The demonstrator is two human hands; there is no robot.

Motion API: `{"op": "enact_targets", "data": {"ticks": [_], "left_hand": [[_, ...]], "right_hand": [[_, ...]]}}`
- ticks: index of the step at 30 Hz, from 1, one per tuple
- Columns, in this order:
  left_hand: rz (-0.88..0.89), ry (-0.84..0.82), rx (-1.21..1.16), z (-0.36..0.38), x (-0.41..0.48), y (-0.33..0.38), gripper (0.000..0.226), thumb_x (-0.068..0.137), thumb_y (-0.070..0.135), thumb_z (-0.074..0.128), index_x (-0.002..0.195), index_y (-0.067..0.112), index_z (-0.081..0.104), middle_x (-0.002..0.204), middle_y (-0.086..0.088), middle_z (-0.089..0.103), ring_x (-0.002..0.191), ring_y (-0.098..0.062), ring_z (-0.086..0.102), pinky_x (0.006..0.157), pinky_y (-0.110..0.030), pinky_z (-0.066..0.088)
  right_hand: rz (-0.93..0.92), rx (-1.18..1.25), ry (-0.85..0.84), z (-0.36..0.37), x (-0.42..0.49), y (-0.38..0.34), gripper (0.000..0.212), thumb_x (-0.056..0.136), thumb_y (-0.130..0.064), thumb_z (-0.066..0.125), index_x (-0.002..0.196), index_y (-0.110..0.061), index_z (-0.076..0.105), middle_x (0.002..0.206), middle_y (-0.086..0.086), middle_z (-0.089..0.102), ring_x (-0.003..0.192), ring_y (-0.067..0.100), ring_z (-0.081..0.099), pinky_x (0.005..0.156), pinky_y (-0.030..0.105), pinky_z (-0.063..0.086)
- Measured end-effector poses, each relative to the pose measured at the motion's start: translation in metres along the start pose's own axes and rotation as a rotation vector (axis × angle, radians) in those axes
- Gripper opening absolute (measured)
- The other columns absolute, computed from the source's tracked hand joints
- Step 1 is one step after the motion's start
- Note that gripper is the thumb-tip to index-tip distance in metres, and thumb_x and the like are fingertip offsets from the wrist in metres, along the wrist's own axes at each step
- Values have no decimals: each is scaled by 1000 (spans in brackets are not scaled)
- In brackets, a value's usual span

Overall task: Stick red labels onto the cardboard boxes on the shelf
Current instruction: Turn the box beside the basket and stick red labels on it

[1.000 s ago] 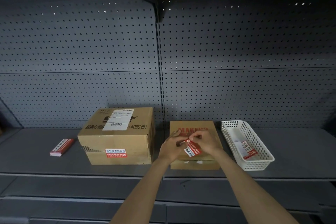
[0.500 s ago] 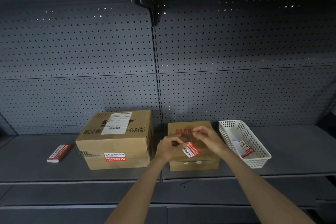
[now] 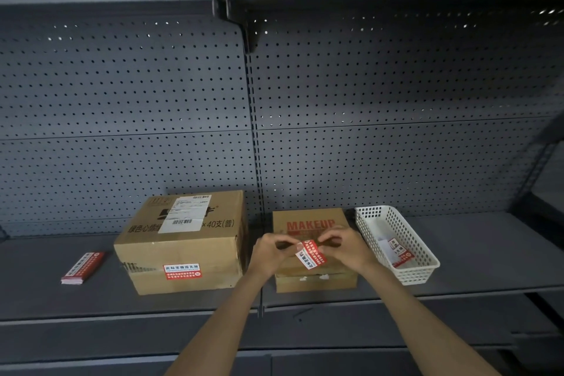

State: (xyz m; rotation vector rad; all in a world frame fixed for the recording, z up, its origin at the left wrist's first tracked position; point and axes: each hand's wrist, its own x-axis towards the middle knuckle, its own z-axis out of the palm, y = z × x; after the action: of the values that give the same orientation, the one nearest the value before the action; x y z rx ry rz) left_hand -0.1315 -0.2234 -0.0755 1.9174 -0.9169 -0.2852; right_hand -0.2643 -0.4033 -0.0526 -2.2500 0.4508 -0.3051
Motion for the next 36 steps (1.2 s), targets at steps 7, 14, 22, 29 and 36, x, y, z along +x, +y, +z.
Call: {"op": "enact_targets", "data": {"ticks": [7, 14, 22, 29, 36], "left_hand": [[25, -1, 31, 1, 0, -3, 24, 80, 40, 80, 100, 27, 80, 101, 17, 76, 101, 4, 67, 97, -37, 54], [-110, 31, 4, 1, -4, 10, 87, 74, 44, 84, 148, 38, 37, 100, 22, 74, 109, 5, 62, 100, -28, 41], [-17, -94, 291, -1, 3, 19, 31, 67, 43, 88, 91, 27, 76, 106, 20, 68, 105, -3, 61, 97, -39, 50], [-10, -114, 273, -4, 2, 19, 21, 70, 34, 88, 87, 28, 77, 113, 19, 65, 109, -2, 57, 101, -33, 44], [-34, -146, 248, -6, 3, 20, 24, 68, 34, 89, 88, 26, 79, 121, 14, 65, 117, -4, 53, 103, -33, 36]], "right_hand": [[15, 26, 3, 6, -1, 7, 18, 78, -25, 83, 96, -24, 78, 118, -14, 59, 112, 1, 50, 101, 24, 29], [12, 55, 1, 5, 1, 10, 10, 77, -27, 84, 85, -30, 79, 119, -13, 61, 115, 3, 51, 104, 30, 33], [-15, 105, -39, 2, 0, 9, 12, 79, -26, 82, 90, -24, 78, 120, -10, 60, 113, -6, 48, 104, 26, 30], [-70, 27, -54, 1, -8, 13, 39, 79, -31, 83, 116, -30, 71, 124, -21, 53, 113, -16, 43, 99, 12, 28], [-73, 31, -57, 4, -7, 14, 10, 79, -27, 83, 86, -25, 78, 126, -16, 55, 121, -4, 44, 105, 27, 23]]}}
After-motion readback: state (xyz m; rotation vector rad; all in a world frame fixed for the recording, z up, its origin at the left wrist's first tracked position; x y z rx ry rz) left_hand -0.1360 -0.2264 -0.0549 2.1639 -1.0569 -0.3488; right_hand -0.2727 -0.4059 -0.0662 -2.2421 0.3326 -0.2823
